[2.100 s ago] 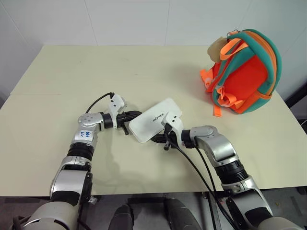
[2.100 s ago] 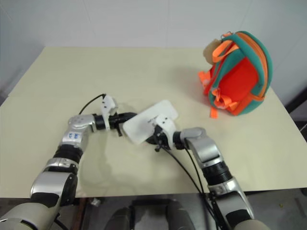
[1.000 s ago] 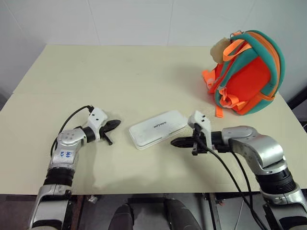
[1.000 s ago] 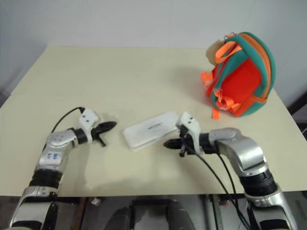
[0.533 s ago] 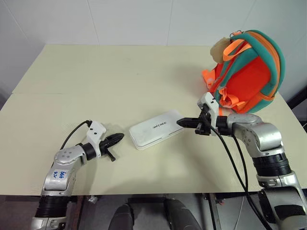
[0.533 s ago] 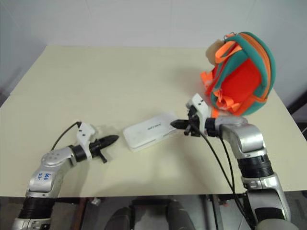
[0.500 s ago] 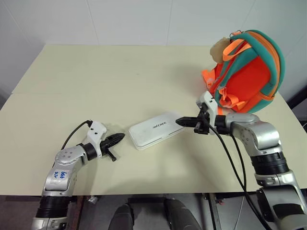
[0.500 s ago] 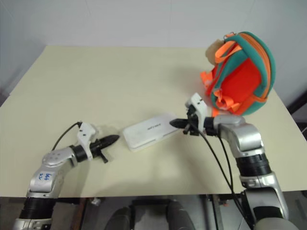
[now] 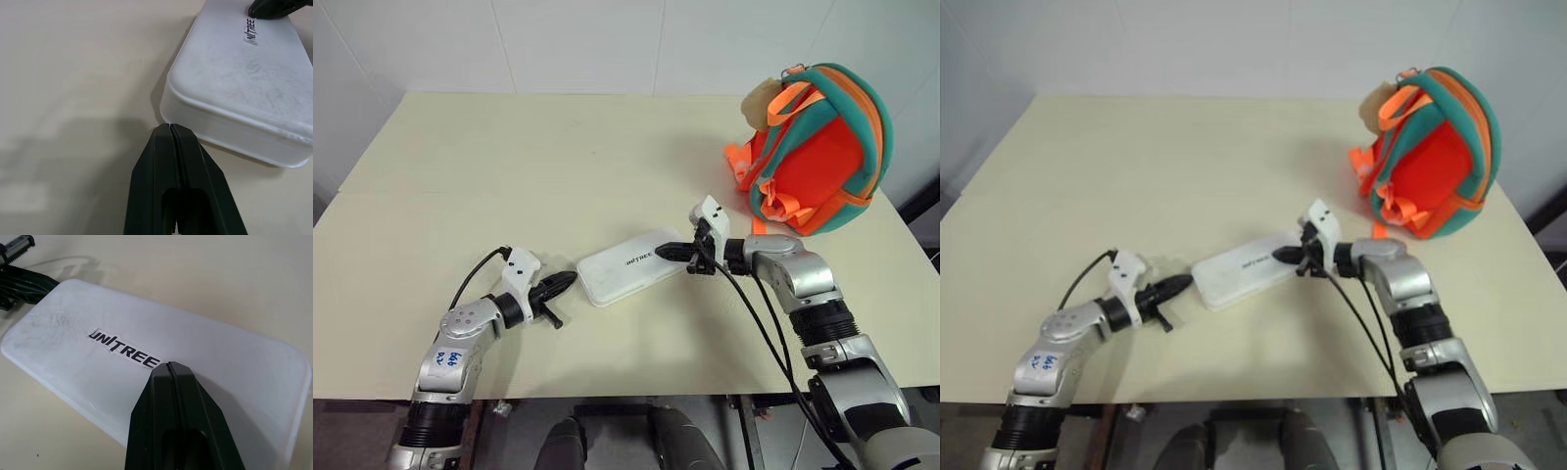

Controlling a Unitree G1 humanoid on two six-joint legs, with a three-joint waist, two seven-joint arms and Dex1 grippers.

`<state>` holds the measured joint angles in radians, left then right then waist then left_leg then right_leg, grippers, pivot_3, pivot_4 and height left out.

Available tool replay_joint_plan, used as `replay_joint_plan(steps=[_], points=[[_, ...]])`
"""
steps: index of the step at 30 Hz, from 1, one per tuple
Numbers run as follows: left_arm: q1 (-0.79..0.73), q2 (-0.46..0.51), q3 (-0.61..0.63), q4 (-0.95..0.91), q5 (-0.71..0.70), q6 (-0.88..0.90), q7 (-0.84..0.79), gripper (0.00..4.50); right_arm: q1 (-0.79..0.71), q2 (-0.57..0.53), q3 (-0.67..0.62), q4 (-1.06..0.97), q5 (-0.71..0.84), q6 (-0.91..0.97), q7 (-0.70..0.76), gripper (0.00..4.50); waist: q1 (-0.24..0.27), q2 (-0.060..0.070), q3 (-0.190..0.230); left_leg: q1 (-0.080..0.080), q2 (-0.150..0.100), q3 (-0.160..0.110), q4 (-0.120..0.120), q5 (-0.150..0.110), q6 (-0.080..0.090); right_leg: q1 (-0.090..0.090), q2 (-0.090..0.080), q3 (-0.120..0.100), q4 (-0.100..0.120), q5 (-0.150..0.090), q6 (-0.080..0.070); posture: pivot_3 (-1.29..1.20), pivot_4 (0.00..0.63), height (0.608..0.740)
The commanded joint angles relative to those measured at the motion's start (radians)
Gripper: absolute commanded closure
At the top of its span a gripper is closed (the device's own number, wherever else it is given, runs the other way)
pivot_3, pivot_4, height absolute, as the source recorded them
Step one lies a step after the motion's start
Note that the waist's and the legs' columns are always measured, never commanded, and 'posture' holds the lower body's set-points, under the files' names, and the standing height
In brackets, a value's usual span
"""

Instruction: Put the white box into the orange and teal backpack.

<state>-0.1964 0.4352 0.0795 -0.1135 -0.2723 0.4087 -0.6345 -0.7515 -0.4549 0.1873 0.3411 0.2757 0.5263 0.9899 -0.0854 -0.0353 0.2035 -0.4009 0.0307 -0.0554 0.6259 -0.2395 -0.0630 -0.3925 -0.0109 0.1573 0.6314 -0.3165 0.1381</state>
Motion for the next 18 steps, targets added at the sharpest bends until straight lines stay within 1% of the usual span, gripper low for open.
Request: replay_joint_plan(steps=[1, 3, 6, 12, 15, 18], points=[[0.01, -0.012, -0.004, -0.063, -0.026, 0.01, 0.009, 4.44, 0.038, -0.009, 0.044, 0.039, -0.07, -0.04, -0.002, 4.5, 0.0, 0.0, 0.0, 0.0, 0.0, 0.0, 0.001, 0.0, 0.0, 0.0, 0.0, 0.0, 0.0, 0.0, 0.0, 0.0, 0.15, 0.74], [0.018, -0.013, -0.004, -0.074, -0.03, 0.018, 0.011, 4.44, 0.066, -0.03, 0.065, -0.002, -0.091, -0.074, 0.017, 4.5, 0.0, 0.0, 0.0, 0.0, 0.0, 0.0, 0.002, 0.0, 0.0, 0.001, 0.0, 0.0, 0.0, 0.001, 0.0, 0.0, 0.15, 0.74], [0.028, -0.012, -0.004, -0.086, -0.035, 0.028, 0.014, 4.44, 0.103, -0.032, 0.056, -0.071, -0.077, -0.056, 0.025, 4.5, 0.001, 0.0, 0.0, 0.0, 0.0, 0.0, 0.001, 0.0, 0.0, 0.001, 0.0, 0.0, -0.001, 0.001, 0.0, 0.0, 0.15, 0.74], [0.047, -0.005, 0.002, -0.091, -0.038, 0.033, 0.013, 4.44, 0.127, 0.01, -0.002, -0.217, 0.004, 0.011, 0.003, 4.5, 0.0, 0.0, 0.0, -0.001, 0.0, 0.0, 0.0, 0.0, 0.0, 0.0, 0.0, 0.0, -0.002, 0.001, 0.0, 0.0, 0.15, 0.74], [0.046, -0.001, 0.003, -0.088, -0.039, 0.034, 0.011, 4.44, 0.123, 0.02, -0.003, -0.22, 0.002, 0.019, -0.007, 4.5, 0.001, 0.0, 0.0, -0.001, 0.0, 0.0, 0.0, 0.0, 0.0, 0.0, 0.0, 0.0, -0.002, 0.001, 0.0, 0.0, 0.15, 0.74], [0.038, 0.003, 0.005, -0.08, -0.039, 0.035, 0.006, 4.44, 0.125, 0.031, 0.008, -0.173, -0.02, -0.004, -0.016, 4.5, 0.001, 0.0, 0.0, -0.002, 0.0, 0.0, 0.0, 0.0, 0.0, -0.001, 0.0, 0.0, -0.003, 0.001, 0.0, 0.0, 0.15, 0.74]])
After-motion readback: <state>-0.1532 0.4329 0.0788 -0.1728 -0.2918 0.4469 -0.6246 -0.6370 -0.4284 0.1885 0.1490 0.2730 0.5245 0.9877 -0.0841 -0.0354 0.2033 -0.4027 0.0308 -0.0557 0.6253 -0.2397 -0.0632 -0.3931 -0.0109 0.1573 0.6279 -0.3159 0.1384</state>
